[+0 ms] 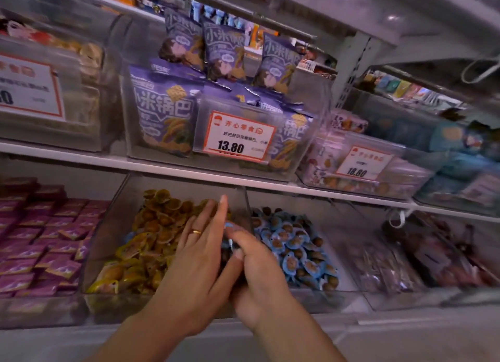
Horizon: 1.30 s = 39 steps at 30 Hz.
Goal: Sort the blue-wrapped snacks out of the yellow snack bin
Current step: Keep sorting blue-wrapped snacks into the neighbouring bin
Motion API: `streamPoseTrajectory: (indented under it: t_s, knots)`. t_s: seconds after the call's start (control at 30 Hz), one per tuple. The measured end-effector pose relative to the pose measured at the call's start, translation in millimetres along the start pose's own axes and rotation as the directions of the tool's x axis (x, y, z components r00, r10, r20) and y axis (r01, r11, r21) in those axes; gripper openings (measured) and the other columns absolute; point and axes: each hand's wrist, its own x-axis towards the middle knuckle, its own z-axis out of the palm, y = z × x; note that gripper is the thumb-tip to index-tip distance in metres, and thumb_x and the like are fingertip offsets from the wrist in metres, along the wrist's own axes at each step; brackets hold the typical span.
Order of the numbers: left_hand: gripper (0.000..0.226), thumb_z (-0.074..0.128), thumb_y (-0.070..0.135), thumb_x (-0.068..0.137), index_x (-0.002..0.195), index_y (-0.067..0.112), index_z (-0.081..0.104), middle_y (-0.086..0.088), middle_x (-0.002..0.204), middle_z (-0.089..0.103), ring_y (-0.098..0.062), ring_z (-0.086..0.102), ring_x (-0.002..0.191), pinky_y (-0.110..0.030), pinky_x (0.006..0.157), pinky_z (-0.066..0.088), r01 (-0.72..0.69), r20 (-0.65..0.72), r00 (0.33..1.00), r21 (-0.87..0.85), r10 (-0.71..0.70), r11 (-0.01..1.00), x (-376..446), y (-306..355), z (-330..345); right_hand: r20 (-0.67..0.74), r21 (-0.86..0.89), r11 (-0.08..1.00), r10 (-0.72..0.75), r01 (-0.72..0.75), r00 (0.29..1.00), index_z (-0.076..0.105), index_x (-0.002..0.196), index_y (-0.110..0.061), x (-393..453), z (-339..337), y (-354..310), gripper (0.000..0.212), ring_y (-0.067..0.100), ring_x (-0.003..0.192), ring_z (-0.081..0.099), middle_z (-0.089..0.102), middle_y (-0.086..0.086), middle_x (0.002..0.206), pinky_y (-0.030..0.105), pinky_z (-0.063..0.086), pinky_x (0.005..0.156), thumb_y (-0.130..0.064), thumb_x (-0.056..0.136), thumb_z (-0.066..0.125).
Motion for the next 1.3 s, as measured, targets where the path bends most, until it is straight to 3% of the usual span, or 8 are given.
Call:
streamPoseTrajectory:
  t_s: [0.27, 0.5, 0.6, 0.83, 0.93, 1.03, 1.13, 1.3]
  knots:
    - [0.05, 0.04, 0.053, 0.098, 0.141, 0.028, 0.047, 0.011, 0.14, 0.05, -0.013, 0.052, 0.124, -0.034, 0.101, 0.045, 0.117, -0.035, 0.993, 0.06, -0.115, 0.991, -0.2, -19.6, -7.8, -0.293, 0.138, 0.976, -0.125, 0.171, 0.948, 0.058, 0.083, 0.002, 49.6, -65.8, -61.7, 0.018, 0.012, 0.055, 0.042, 0.049, 0.01, 0.069, 0.017, 0.033, 0.034, 0.004, 0.097, 0.048]
    - [0.038, 0.046, 0.045, 0.095, 0.129, 0.032, 0.058, 0.009, 0.126, 0.06, -0.02, 0.06, 0.111, -0.044, 0.093, 0.049, 0.195, 0.082, 0.975, 0.136, -0.207, 0.971, 0.3, -29.8, -13.3, -0.435, -0.308, 0.95, -0.178, 0.04, 0.882, 0.062, 0.119, -0.012, 115.2, -122.5, -114.5, 0.031, 0.032, 0.103, 0.06, 0.062, 0.011, 0.116, 0.047, 0.052, 0.092, -0.035, 0.098, 0.058]
    - [0.034, 0.053, 0.04, 0.095, 0.126, 0.029, 0.06, 0.007, 0.12, 0.063, -0.022, 0.062, 0.106, -0.043, 0.089, 0.051, 0.201, 0.037, 0.977, 0.153, -0.209, 0.968, 2.9, -34.9, -23.9, -0.437, -0.619, 0.785, -0.347, 0.002, 0.83, 0.068, 0.115, -0.011, 110.1, -142.7, -108.4, 0.025, 0.032, 0.107, 0.066, 0.068, 0.013, 0.122, 0.032, 0.053, 0.076, -0.026, 0.097, 0.059]
    - [0.037, 0.045, 0.03, 0.084, 0.113, 0.021, 0.066, -0.002, 0.114, 0.066, -0.028, 0.062, 0.1, -0.052, 0.095, 0.047, 0.295, -0.251, 0.941, 0.274, -0.228, 0.915, 4.1, -55.5, -70.7, 0.102, -0.861, 0.247, -0.773, 0.446, 0.626, 0.075, 0.092, -0.021, 77.2, -72.8, -61.6, 0.025, 0.005, 0.087, 0.066, 0.072, -0.012, 0.087, 0.022, 0.05, 0.079, -0.007, 0.091, 0.054]
    - [0.037, 0.052, 0.018, 0.082, 0.115, 0.019, 0.066, -0.005, 0.117, 0.064, -0.032, 0.062, 0.103, -0.048, 0.091, 0.05, 0.442, -0.342, 0.863, 0.151, -0.373, 0.884, -1.6, -79.7, -95.1, 0.446, -0.826, 0.014, -0.595, 0.563, 0.669, 0.074, 0.1, -0.027, 72.9, -11.3, -27.1, 0.025, -0.01, 0.072, 0.06, 0.062, -0.029, 0.073, 0.007, 0.043, 0.065, -0.025, 0.089, 0.052]
    - [0.034, 0.057, 0.017, 0.085, 0.117, 0.023, 0.067, -0.002, 0.113, 0.068, -0.026, 0.064, 0.103, -0.039, 0.088, 0.052, 0.558, -0.311, 0.795, 0.038, -0.521, 0.829, -8.1, -98.4, -105.8, 0.615, -0.788, -0.153, -0.17, 0.596, 0.77, 0.068, 0.118, -0.028, 91.0, 47.7, 21.2, 0.029, -0.001, 0.091, 0.063, 0.07, -0.014, 0.099, 0.022, 0.049, 0.079, -0.031, 0.092, 0.056]
    - [0.027, 0.058, 0.021, 0.091, 0.116, 0.026, 0.066, 0.004, 0.107, 0.072, -0.019, 0.068, 0.099, -0.04, 0.086, 0.055, 0.559, -0.219, 0.802, -0.054, -0.556, 0.827, -14.2, -104.0, -107.7, 0.625, -0.746, -0.167, 0.155, 0.644, 0.765, 0.064, 0.125, -0.024, 114.9, 81.0, 70.6, 0.034, 0.025, 0.112, 0.063, 0.067, 0.007, 0.124, 0.038, 0.052, 0.094, -0.031, 0.092, 0.057]
    - [0.024, 0.061, 0.029, 0.091, 0.115, 0.025, 0.066, 0.007, 0.108, 0.072, -0.014, 0.067, 0.102, -0.035, 0.085, 0.054, 0.523, -0.221, 0.829, -0.025, -0.514, 0.852, -17.1, -113.9, -112.0, 0.548, -0.754, -0.256, 0.265, 0.606, 0.793, 0.067, 0.113, -0.026, 144.8, 73.9, 77.9, 0.029, 0.021, 0.106, 0.064, 0.068, 0.001, 0.116, 0.035, 0.052, 0.09, -0.042, 0.09, 0.06]
